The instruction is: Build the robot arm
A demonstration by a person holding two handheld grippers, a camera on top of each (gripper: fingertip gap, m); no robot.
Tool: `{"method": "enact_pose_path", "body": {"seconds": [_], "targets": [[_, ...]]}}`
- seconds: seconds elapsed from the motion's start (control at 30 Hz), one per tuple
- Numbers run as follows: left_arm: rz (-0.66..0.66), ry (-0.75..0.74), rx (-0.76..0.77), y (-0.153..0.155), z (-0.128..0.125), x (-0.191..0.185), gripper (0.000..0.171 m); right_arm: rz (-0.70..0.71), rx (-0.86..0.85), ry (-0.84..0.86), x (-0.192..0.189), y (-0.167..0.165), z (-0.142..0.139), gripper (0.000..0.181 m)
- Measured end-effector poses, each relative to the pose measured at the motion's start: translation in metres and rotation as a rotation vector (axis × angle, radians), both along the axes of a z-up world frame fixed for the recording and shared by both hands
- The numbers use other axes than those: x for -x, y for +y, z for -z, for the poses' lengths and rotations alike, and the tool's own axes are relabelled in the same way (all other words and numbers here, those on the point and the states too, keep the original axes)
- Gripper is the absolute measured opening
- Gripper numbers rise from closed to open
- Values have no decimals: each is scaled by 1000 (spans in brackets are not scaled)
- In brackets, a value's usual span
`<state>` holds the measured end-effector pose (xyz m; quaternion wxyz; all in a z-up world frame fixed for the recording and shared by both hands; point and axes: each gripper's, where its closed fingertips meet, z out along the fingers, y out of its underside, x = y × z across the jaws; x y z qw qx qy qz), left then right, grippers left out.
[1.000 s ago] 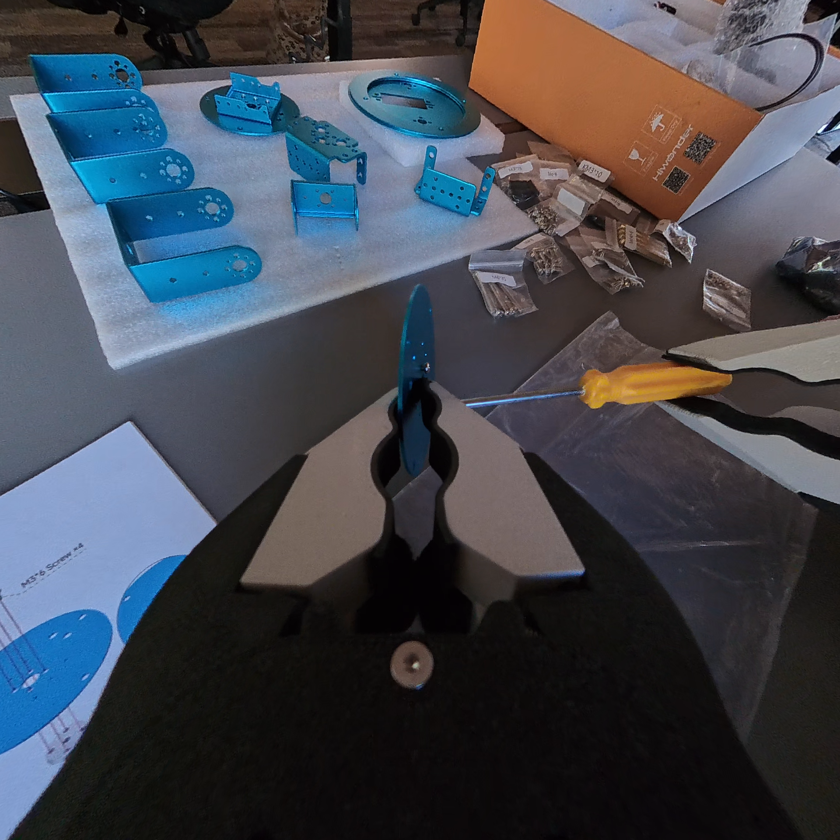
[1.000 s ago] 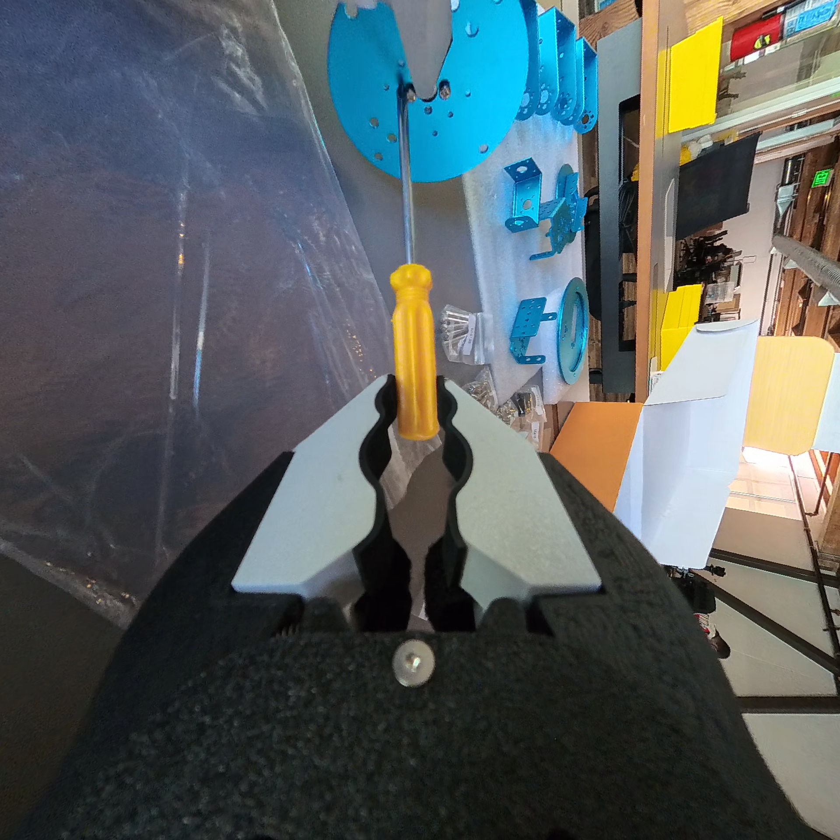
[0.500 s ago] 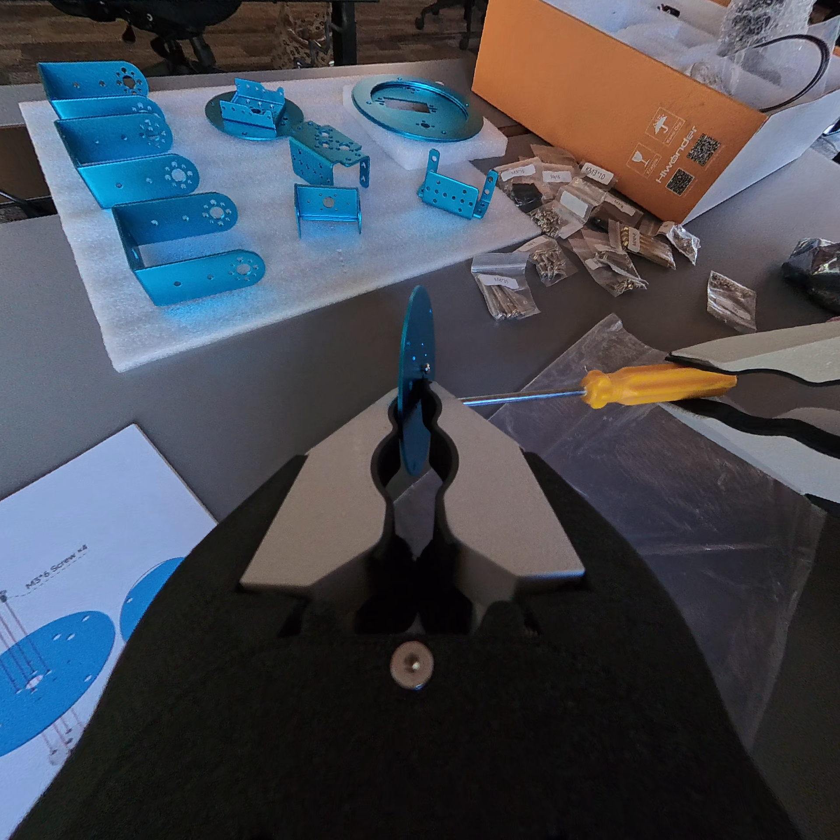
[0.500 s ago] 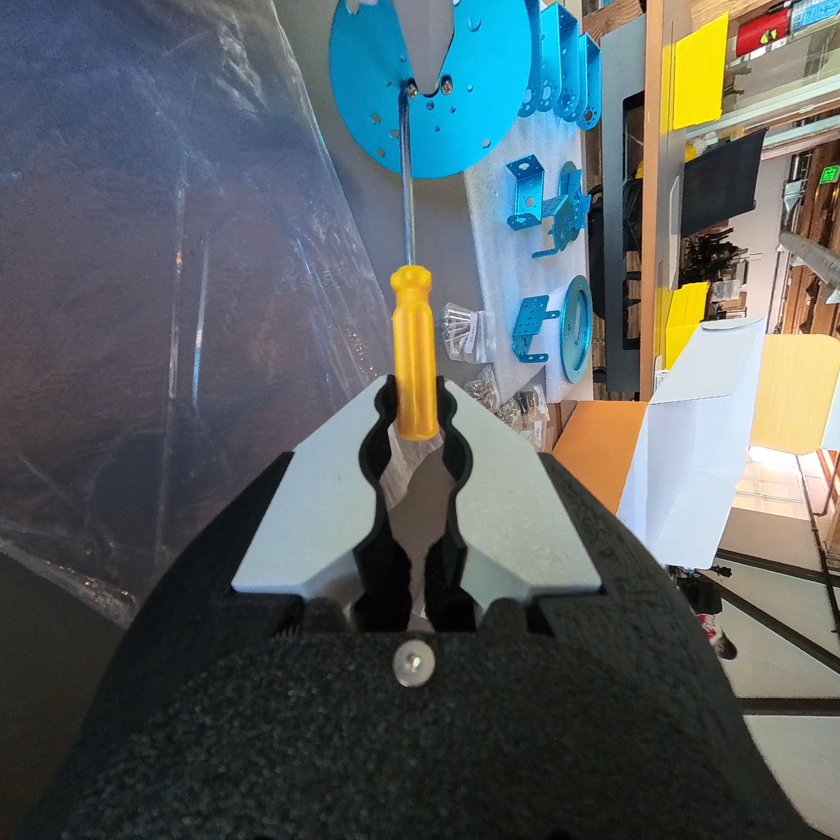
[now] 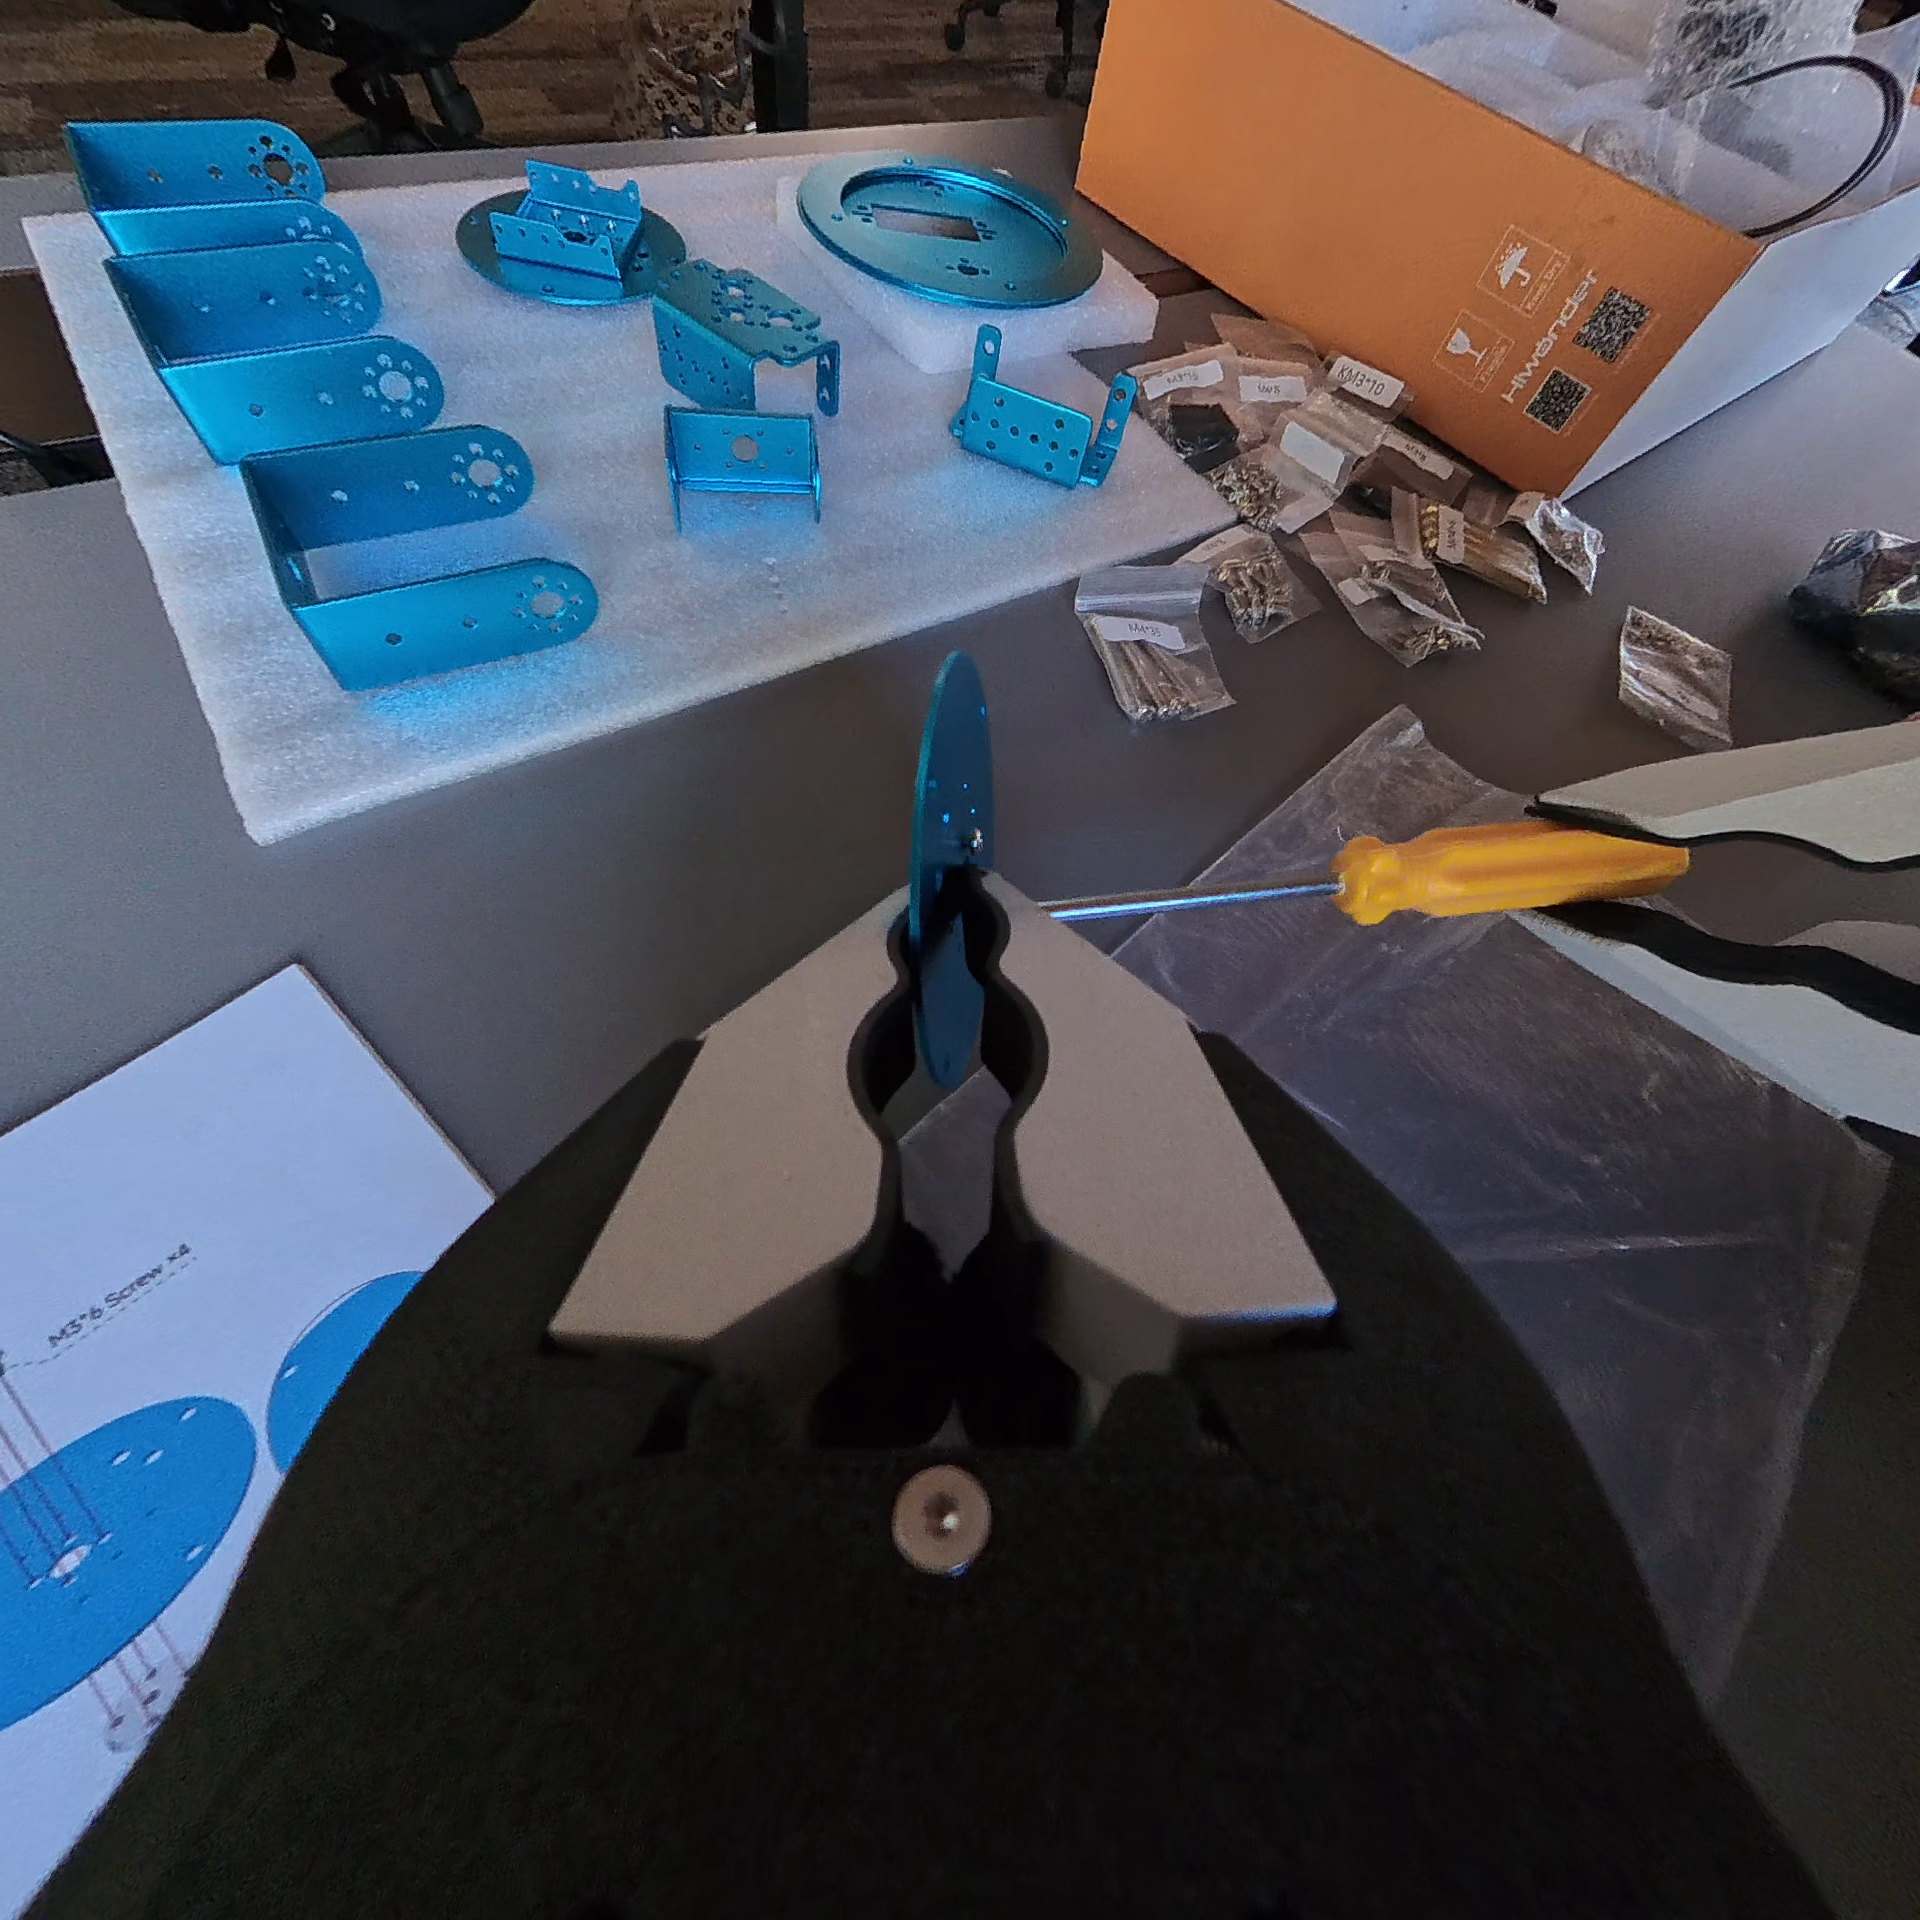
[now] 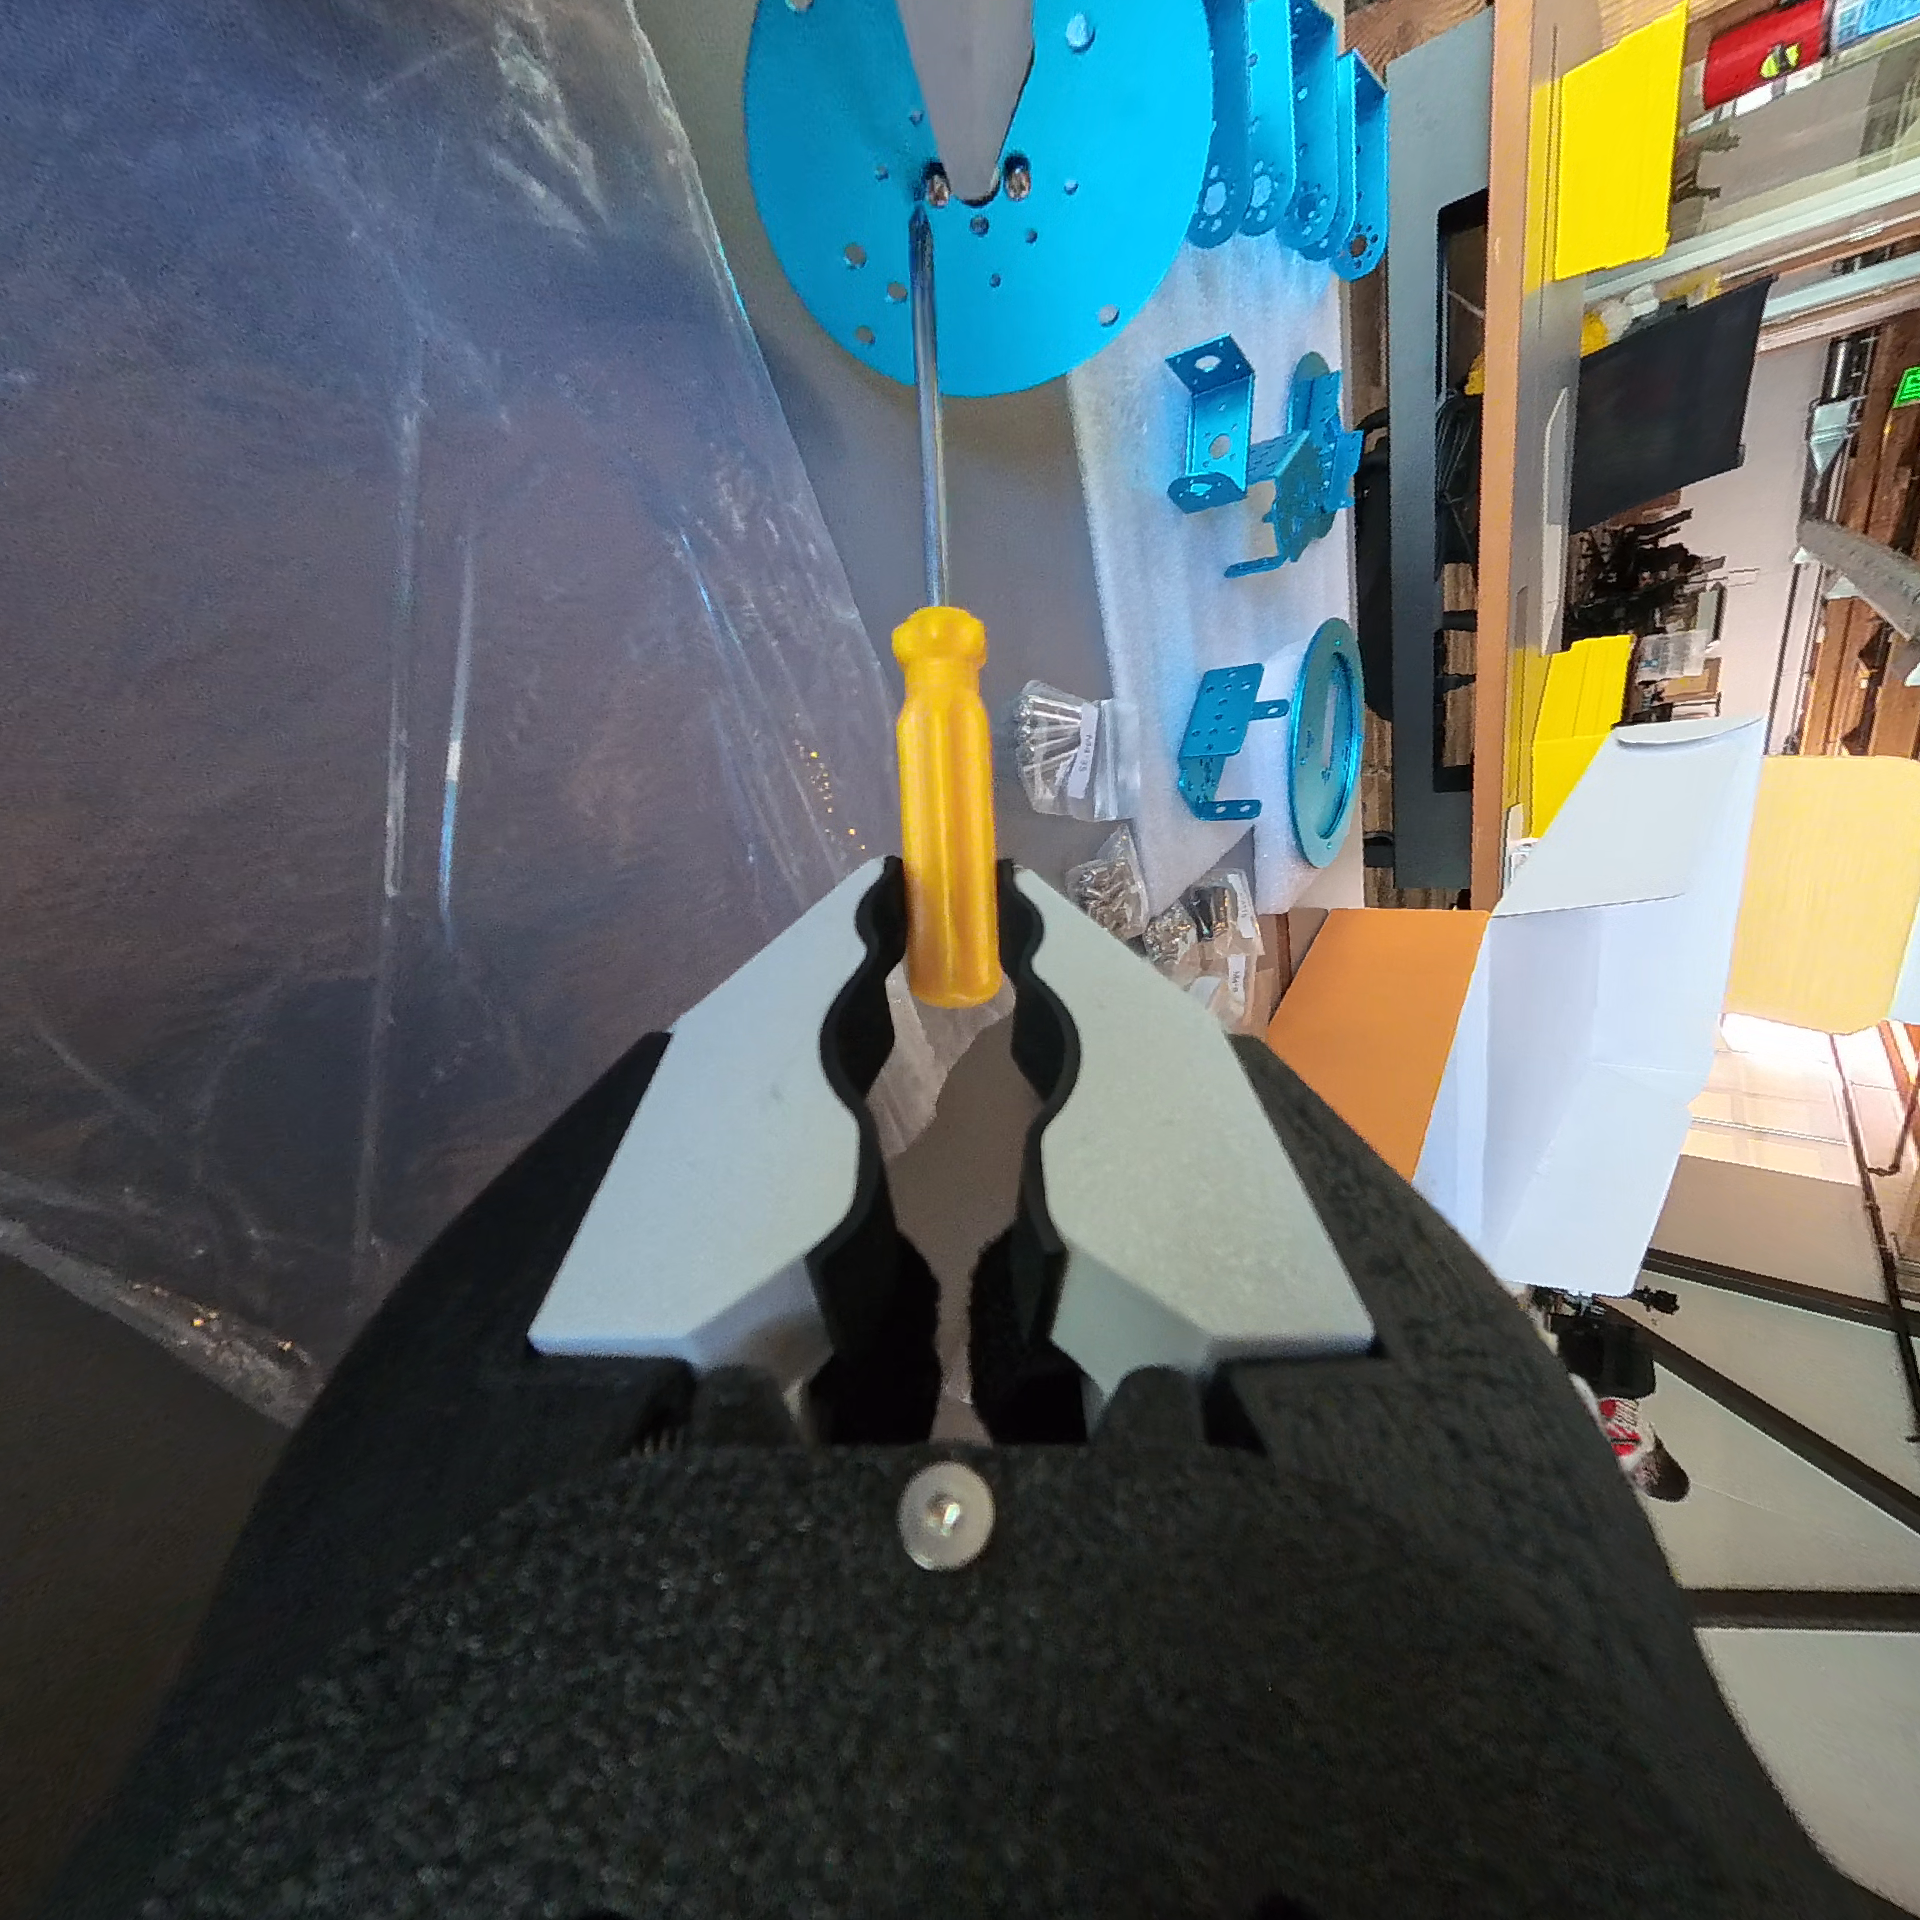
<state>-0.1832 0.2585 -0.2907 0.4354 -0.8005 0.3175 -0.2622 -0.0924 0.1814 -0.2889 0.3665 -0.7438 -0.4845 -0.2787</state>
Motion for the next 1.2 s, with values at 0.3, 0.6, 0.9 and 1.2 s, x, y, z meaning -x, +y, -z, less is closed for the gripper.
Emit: {"method": "enact_pose_path", "body": {"seconds": [0.3,0.6,0.9,1.2], "targets": [[-1,1,1,0,1,0,5,-1,-4,3,1,-1,-2,16],[-11,23,-27,0,2,0,5,14,67,92,6,-5,4,16],[-8,49,-170,-3,-13,-2,5,64,500,699,21,-20,19,15],[79,-88,-368,-14,-58,-4,5,-28,1140,1497,58,-50,-7,15]]}}
